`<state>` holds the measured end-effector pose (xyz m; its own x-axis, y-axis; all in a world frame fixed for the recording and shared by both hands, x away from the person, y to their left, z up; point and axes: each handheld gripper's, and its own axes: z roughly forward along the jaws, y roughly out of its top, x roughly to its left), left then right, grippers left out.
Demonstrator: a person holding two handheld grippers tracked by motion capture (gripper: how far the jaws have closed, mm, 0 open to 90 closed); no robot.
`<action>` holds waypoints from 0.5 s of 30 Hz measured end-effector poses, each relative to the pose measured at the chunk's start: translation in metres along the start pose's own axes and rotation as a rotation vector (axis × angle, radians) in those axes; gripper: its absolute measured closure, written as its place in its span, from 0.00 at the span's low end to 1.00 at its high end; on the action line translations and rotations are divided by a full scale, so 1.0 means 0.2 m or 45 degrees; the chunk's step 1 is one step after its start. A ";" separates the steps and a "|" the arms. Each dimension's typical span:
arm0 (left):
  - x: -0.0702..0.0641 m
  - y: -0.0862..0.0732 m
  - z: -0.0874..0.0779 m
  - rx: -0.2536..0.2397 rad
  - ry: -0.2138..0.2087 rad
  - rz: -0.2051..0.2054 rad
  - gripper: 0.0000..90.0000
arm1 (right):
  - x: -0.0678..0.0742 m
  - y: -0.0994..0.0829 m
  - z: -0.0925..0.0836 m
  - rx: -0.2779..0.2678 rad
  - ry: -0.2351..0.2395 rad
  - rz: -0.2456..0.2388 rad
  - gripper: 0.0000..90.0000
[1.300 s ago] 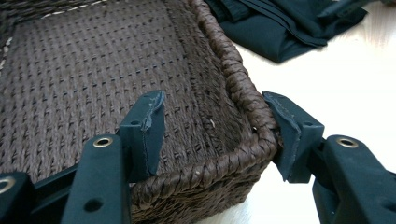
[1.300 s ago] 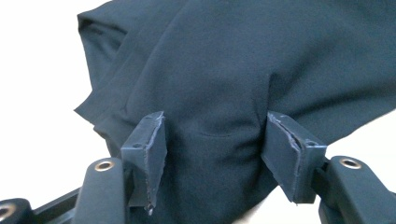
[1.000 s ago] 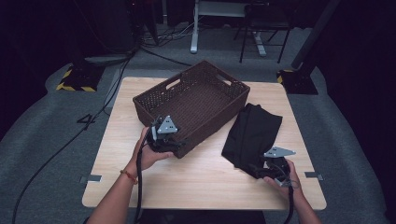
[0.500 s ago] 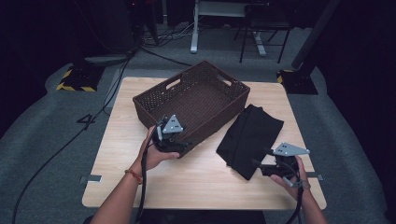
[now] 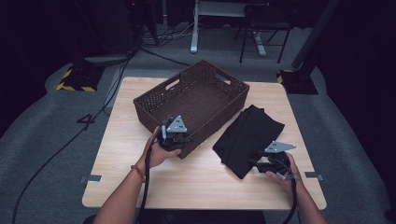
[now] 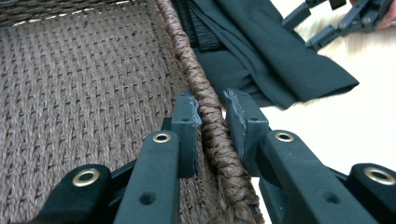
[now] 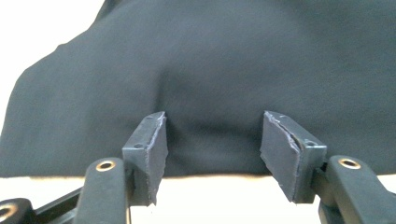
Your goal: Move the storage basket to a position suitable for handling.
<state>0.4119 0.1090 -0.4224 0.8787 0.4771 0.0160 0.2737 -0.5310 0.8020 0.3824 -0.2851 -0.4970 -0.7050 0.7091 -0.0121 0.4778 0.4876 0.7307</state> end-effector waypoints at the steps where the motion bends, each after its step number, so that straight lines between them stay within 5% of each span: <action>1: 0.00 0.00 0.00 0.002 0.001 0.009 0.83 | 0.02 0.00 0.01 -0.007 0.019 0.000 0.48; 8: 0.01 -0.01 0.00 -0.012 -0.035 0.027 0.83 | 0.12 0.00 0.01 0.005 0.057 -0.023 0.50; 15: 0.00 -0.06 -0.05 -0.027 -0.139 0.118 0.83 | 0.31 -0.01 -0.01 0.023 0.072 -0.082 0.49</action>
<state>0.4056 0.1222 -0.4255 0.9375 0.3469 0.0267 0.1818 -0.5539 0.8125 0.3367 -0.2432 -0.4975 -0.7628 0.6463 -0.0195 0.4398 0.5407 0.7170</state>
